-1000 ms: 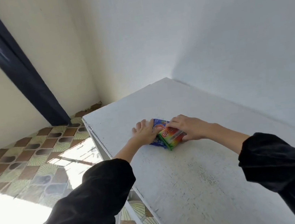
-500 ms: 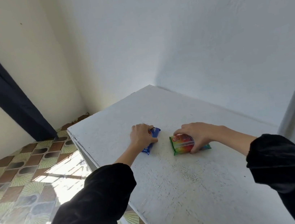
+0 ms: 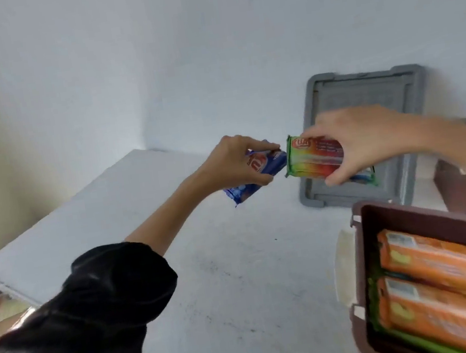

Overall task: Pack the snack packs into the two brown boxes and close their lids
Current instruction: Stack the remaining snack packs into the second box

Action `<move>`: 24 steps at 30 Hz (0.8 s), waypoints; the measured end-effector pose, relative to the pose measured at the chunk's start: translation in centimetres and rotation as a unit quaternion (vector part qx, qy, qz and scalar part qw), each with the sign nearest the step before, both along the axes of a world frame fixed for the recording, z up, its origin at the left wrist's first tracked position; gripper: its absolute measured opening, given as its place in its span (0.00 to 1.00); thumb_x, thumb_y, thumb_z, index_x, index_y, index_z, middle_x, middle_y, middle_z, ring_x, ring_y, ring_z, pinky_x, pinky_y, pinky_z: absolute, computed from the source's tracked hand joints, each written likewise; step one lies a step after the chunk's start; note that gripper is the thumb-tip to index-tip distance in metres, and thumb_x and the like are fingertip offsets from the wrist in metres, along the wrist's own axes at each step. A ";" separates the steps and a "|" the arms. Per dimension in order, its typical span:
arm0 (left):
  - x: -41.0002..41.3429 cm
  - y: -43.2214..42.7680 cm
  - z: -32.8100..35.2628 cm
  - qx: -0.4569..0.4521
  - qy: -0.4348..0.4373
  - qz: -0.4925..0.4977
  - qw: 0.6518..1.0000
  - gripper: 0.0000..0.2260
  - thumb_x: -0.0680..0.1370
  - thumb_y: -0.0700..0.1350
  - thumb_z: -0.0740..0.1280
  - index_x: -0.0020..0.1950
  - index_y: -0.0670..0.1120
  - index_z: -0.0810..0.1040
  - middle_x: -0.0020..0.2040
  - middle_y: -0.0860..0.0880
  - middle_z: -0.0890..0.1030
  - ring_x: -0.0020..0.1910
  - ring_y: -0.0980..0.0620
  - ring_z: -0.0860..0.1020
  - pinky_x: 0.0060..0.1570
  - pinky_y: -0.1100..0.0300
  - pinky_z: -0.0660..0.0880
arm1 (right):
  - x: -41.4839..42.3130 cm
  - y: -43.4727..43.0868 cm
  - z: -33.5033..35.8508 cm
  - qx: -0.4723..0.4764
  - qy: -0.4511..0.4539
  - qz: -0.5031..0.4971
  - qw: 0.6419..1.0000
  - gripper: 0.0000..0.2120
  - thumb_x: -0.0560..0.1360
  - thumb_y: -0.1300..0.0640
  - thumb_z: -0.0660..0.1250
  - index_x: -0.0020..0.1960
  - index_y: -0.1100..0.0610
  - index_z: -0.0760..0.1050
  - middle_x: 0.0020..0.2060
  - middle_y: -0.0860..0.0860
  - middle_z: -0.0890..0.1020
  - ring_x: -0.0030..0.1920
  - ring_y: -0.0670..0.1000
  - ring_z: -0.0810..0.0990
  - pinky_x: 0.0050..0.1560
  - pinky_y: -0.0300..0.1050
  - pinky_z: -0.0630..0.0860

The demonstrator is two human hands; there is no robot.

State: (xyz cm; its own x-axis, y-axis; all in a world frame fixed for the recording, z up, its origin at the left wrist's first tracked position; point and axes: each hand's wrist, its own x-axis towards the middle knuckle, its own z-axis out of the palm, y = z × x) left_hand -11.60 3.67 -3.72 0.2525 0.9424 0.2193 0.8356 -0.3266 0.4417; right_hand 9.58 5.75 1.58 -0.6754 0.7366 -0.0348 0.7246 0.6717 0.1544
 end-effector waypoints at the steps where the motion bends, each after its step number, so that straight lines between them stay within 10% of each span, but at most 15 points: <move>1: 1.8 -0.2 0.6 -0.001 0.005 -0.039 0.999 0.24 0.68 0.46 0.75 0.63 0.52 0.76 0.57 0.51 0.81 0.51 0.54 0.79 0.49 0.62 0.77 | 2.2 -1.1 0.4 0.002 -0.003 -0.017 1.000 0.38 0.63 0.37 0.71 0.69 0.46 0.64 0.46 0.43 0.68 0.46 0.45 0.69 0.34 0.37 0.65; 12: 17.1 -4.8 -1.8 -0.091 0.137 -0.390 0.906 0.25 0.69 0.54 0.73 0.65 0.62 0.71 0.65 0.58 0.71 0.57 0.63 0.67 0.53 0.77 0.63 | 18.4 -12.3 -4.7 -0.126 -0.078 -0.148 0.978 0.37 0.61 0.37 0.70 0.66 0.41 0.61 0.48 0.39 0.65 0.52 0.42 0.71 0.34 0.34 0.65; 17: 21.0 -6.0 -4.8 -0.064 0.211 -0.463 0.859 0.26 0.68 0.51 0.72 0.66 0.58 0.72 0.66 0.52 0.71 0.57 0.53 0.68 0.59 0.57 0.69 | 20.8 -14.5 -8.2 -0.155 -0.080 -0.160 0.972 0.40 0.65 0.39 0.68 0.72 0.42 0.54 0.62 0.42 0.66 0.62 0.45 0.68 0.53 0.42 0.73; 24: 21.0 -5.8 -5.8 0.001 0.220 -0.460 0.860 0.26 0.64 0.58 0.72 0.61 0.58 0.74 0.61 0.51 0.72 0.57 0.51 0.74 0.49 0.58 0.74 | 22.0 -15.4 -9.4 -0.178 -0.029 -0.148 0.972 0.40 0.70 0.39 0.66 0.73 0.36 0.44 0.64 0.40 0.60 0.66 0.44 0.62 0.56 0.43 0.71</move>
State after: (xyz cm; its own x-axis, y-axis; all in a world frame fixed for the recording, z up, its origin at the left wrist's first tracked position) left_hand 9.36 -2.13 -9.53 0.9501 0.2995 -0.0868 0.3095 -0.9394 0.1476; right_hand 31.58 -9.65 -7.77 -0.4254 0.8324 -0.3551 0.8909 0.4541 -0.0029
